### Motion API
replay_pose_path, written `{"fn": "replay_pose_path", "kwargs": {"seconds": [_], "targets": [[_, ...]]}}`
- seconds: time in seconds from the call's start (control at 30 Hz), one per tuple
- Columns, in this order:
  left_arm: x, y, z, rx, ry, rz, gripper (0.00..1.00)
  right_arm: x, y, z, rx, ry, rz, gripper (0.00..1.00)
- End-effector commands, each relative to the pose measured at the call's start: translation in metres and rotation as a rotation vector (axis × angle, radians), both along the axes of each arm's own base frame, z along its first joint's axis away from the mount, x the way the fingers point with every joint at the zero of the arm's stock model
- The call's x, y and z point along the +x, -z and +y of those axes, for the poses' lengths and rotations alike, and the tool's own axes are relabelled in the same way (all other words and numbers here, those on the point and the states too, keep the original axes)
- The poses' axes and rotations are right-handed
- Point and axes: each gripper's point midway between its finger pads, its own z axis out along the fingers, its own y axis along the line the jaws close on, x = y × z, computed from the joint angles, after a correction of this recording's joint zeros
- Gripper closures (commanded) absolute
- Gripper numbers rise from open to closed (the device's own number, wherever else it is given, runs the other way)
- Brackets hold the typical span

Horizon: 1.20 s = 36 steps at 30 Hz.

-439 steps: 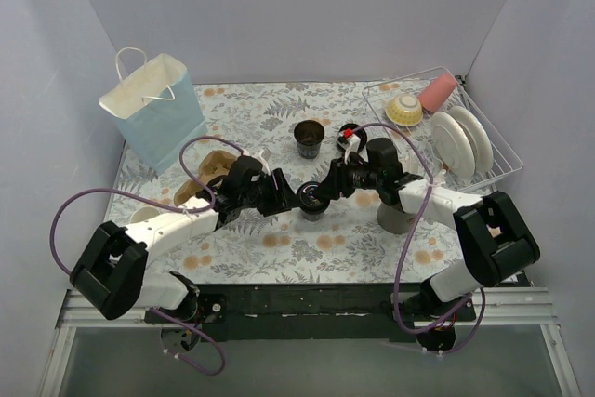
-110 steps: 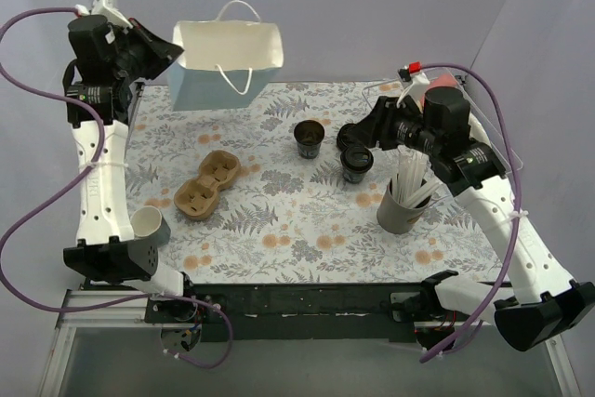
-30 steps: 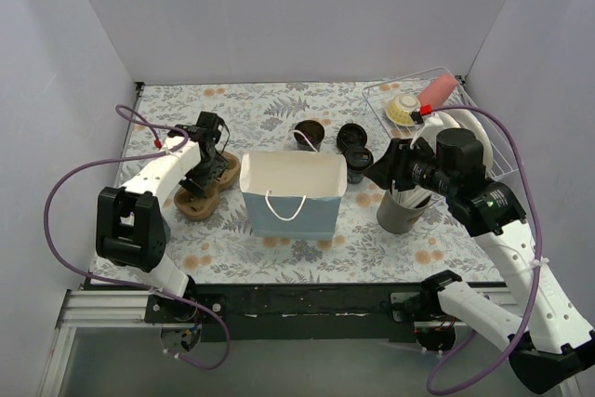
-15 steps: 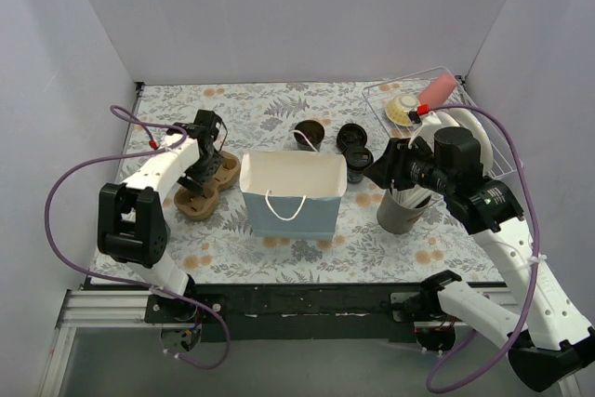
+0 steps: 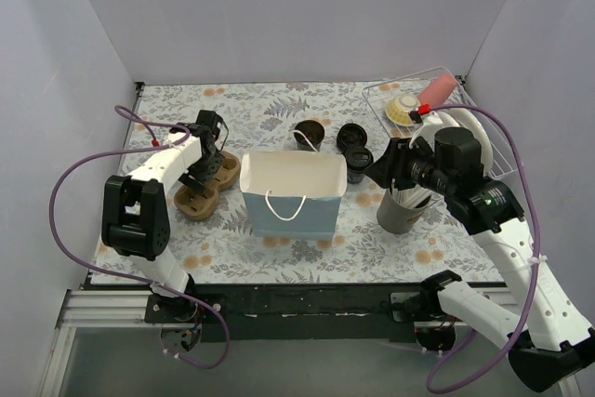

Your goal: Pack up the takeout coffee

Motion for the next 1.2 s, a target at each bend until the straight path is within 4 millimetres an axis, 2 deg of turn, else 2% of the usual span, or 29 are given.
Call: {"fn": "replay_pose_path", "kwargs": {"seconds": [0.0, 0.2, 0.37, 0.47, 0.77, 0.8, 0.83, 0.9, 1.07, 1.17], "targets": [[0.004, -0.003, 0.009, 0.034, -0.031, -0.013, 0.32, 0.004, -0.011, 0.0, 0.009, 0.0, -0.062, 0.44], [0.004, 0.002, 0.009, 0.038, -0.034, -0.002, 0.44, 0.004, -0.007, -0.001, 0.0, 0.003, -0.057, 0.44], [0.011, -0.009, 0.011, 0.059, -0.015, -0.029, 0.54, 0.005, -0.004, -0.003, -0.008, 0.014, -0.056, 0.44], [0.014, -0.015, 0.015, 0.076, -0.015, -0.02, 0.55, 0.006, -0.002, -0.002, -0.012, 0.012, -0.05, 0.44], [0.023, -0.034, 0.014, 0.085, 0.001, -0.032, 0.45, 0.005, -0.002, 0.0, -0.008, 0.001, -0.048, 0.44], [0.023, -0.034, 0.014, 0.087, 0.005, -0.034, 0.45, 0.005, -0.002, -0.001, -0.008, 0.003, -0.048, 0.44], [0.023, -0.033, 0.015, 0.086, 0.005, -0.031, 0.52, 0.005, -0.001, -0.001, -0.009, 0.004, -0.046, 0.44], [0.022, -0.034, 0.015, 0.087, 0.01, -0.03, 0.54, 0.005, -0.002, -0.001, -0.009, 0.005, -0.046, 0.44], [0.016, -0.033, 0.017, 0.098, 0.007, -0.029, 0.33, 0.005, -0.003, -0.002, -0.01, 0.004, -0.051, 0.44], [0.013, -0.024, 0.014, 0.077, 0.015, -0.017, 0.31, 0.005, -0.004, 0.0, -0.003, -0.001, -0.051, 0.44]]}}
